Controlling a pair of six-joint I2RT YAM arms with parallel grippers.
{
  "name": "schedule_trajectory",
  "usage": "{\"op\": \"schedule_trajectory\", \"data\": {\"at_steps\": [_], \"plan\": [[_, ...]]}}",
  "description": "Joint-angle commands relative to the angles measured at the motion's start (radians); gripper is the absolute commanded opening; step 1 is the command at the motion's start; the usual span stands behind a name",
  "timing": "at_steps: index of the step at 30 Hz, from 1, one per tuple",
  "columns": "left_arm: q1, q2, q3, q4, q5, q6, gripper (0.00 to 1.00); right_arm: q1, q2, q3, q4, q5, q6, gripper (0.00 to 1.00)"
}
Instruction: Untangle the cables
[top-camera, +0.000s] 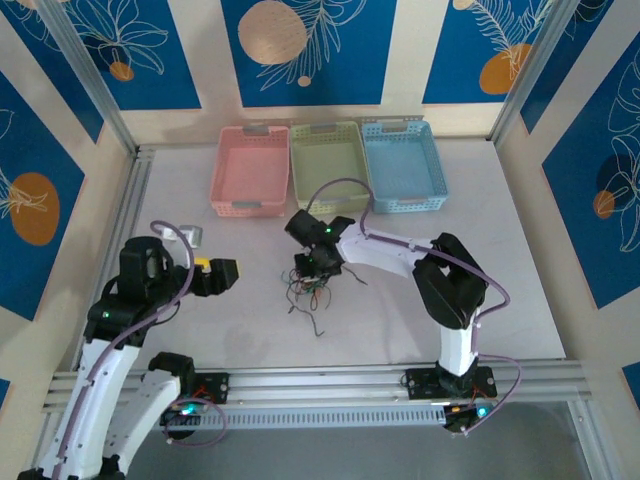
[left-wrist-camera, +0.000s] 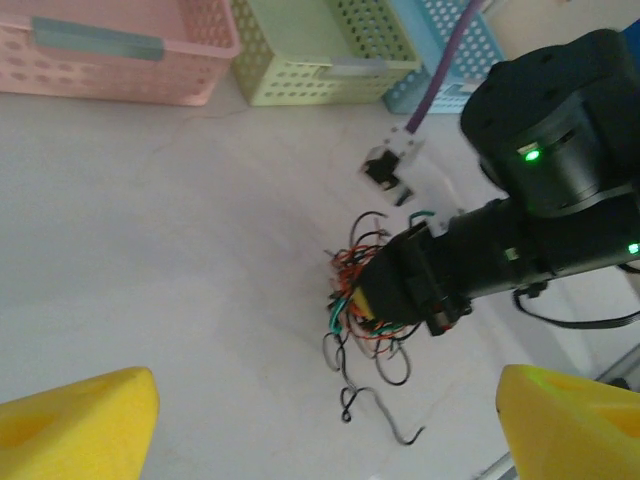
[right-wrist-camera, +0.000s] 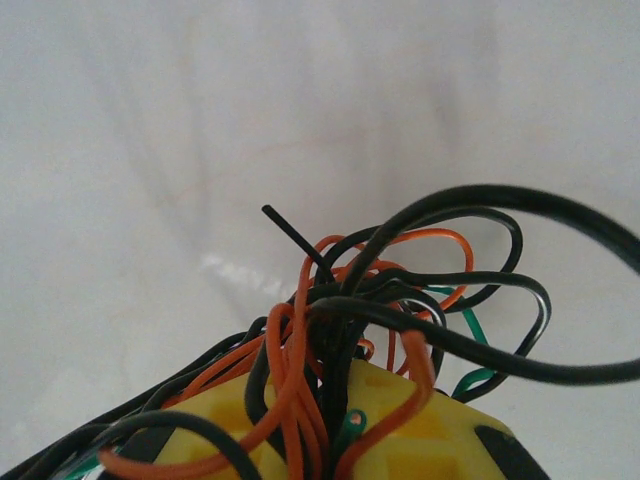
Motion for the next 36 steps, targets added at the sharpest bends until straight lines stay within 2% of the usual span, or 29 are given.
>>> {"op": "schedule_trajectory", "data": {"at_steps": [1, 3, 7, 12, 15, 20, 25, 31, 36], "plan": [[-0.026, -0.004, -0.010, 0.031, 0.046, -0.046, 0.87, 0.002, -0.014, 0.010, 0.040, -0.032, -0.020, 0.35], [-0.037, -0.004, -0.011, 0.034, 0.027, -0.062, 0.86, 0.002, -0.046, -0.017, 0.078, -0.060, -0.028, 0.52], [-0.055, 0.005, -0.025, 0.046, 0.013, -0.089, 0.85, -0.002, -0.113, -0.046, 0.095, -0.081, -0.033, 0.60], [-0.082, 0.005, -0.046, 0.083, -0.013, -0.134, 0.83, -0.028, -0.250, -0.126, 0.145, -0.141, -0.045, 0.61], [-0.119, 0.012, -0.090, 0.136, -0.036, -0.173, 0.82, -0.079, -0.329, -0.183, 0.187, -0.188, -0.036, 0.61], [-0.210, 0.069, -0.175, 0.263, -0.085, -0.227, 0.80, -0.172, -0.334, -0.214, 0.210, -0.223, -0.005, 0.59], [-0.304, 0.159, -0.217, 0.399, -0.122, -0.254, 0.77, -0.221, -0.310, -0.242, 0.252, -0.184, -0.044, 0.57], [-0.423, 0.357, -0.157, 0.491, -0.254, -0.220, 0.76, -0.287, -0.332, -0.394, 0.409, -0.264, -0.038, 0.53], [-0.446, 0.487, -0.111, 0.573, -0.343, -0.203, 0.71, -0.276, -0.388, -0.457, 0.478, -0.229, -0.042, 0.53]]}}
